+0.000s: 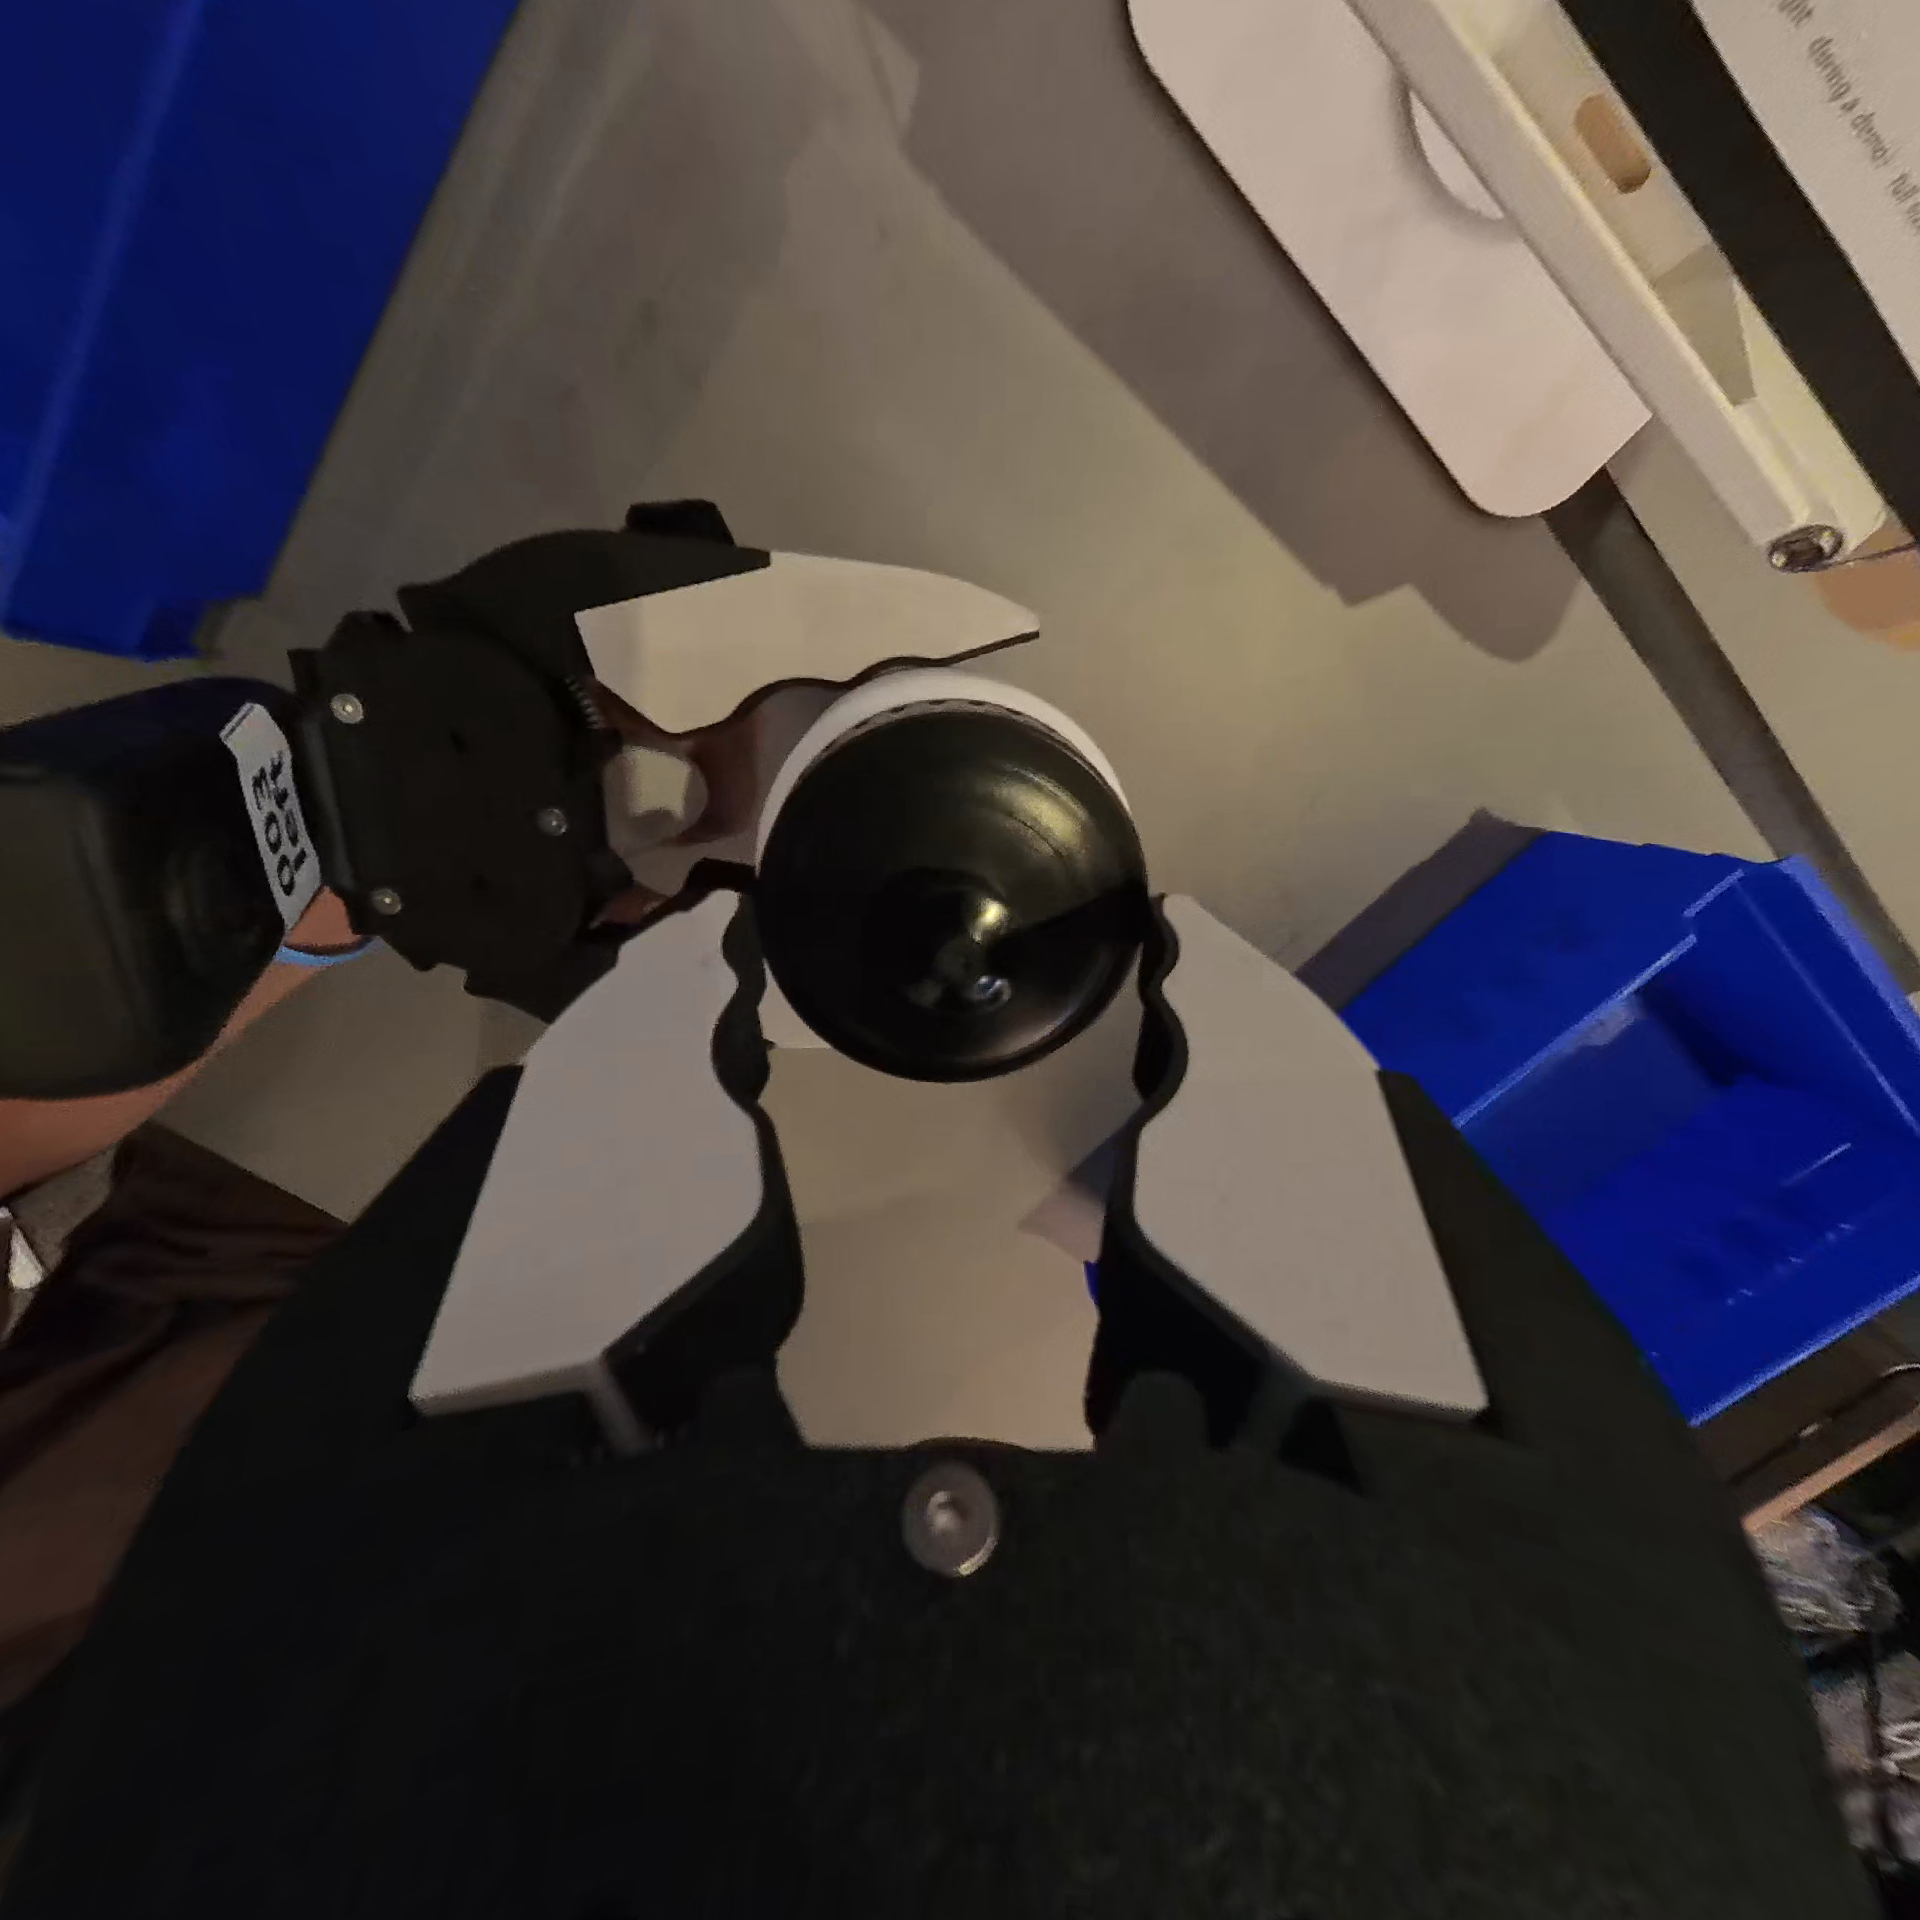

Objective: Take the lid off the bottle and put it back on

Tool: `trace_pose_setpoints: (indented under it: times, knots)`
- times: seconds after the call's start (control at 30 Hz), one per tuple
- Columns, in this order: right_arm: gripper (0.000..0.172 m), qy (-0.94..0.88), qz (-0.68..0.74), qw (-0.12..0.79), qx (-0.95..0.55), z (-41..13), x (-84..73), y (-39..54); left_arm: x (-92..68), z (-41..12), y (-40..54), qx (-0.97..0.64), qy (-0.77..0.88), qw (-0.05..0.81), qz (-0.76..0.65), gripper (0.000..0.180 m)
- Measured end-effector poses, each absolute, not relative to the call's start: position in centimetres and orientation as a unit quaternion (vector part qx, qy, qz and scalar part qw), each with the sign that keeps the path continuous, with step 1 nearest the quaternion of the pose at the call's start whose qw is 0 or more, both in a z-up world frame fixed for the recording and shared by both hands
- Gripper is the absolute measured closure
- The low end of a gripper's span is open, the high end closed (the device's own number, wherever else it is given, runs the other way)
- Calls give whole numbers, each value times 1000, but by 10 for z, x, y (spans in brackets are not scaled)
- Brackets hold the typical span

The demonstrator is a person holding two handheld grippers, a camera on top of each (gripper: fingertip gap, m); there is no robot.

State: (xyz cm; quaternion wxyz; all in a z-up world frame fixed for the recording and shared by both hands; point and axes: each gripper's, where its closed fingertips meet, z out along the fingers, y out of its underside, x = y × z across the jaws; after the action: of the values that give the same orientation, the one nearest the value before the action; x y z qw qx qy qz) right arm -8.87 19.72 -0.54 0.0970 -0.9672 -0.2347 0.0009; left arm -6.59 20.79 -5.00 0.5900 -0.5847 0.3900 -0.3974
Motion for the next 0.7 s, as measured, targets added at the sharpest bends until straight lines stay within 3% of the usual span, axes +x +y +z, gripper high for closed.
trace_pose_setpoints:
  times: [0.2,0.4,0.53,0.63,0.7]
  knots:
    - [103,-390,-22,58,-919,-4,-89,199,-67,-50,209,-586,387,587,-403,94]
    - [104,-629,-68,65,-772,-3,-84,199,-65,-50,206,-580,395,587,-403,94]
    - [102,-616,-61,68,-782,-2,-88,200,-67,-51,208,-582,390,585,-408,94]
    - [77,-547,-69,100,-828,2,-90,207,-67,-51,208,-582,390,585,-408,94]
    - [86,-461,-64,112,-878,6,-89,210,-66,-51,207,-582,392,586,-405,94]
